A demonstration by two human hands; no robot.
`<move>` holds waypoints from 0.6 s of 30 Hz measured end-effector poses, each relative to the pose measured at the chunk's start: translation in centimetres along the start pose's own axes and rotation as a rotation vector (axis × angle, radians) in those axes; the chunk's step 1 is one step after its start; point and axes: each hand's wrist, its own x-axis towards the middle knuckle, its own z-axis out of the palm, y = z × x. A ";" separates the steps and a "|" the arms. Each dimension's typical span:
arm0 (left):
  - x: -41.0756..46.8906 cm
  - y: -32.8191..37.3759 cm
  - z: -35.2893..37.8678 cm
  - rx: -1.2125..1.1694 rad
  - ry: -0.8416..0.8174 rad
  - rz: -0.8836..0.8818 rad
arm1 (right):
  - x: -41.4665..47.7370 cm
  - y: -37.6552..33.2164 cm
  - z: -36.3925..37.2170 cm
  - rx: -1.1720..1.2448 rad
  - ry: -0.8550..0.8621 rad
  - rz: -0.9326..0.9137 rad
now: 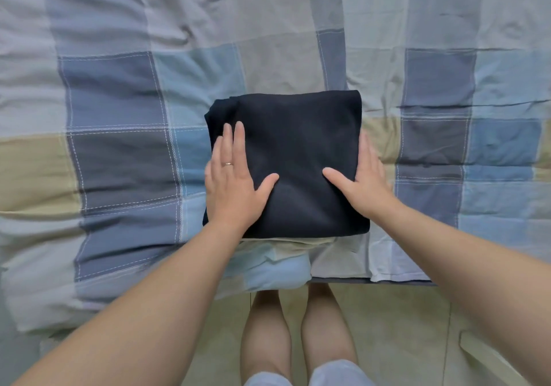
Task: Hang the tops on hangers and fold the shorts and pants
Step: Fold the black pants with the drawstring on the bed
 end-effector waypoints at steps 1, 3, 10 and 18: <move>-0.2 0.0 0.2 0.031 0.042 -0.018 | -0.2 0.4 0.2 0.188 -0.056 0.015; -0.2 0.0 0.1 -0.003 0.059 -0.143 | -0.4 0.9 0.4 0.476 -0.130 0.062; 1.9 -0.7 -1.2 -0.335 -0.227 -0.498 | 0.8 0.4 -0.4 0.516 -0.183 0.164; 5.4 0.0 -4.0 -0.579 -0.609 -0.596 | -0.4 -0.3 -1.6 0.558 -0.214 0.233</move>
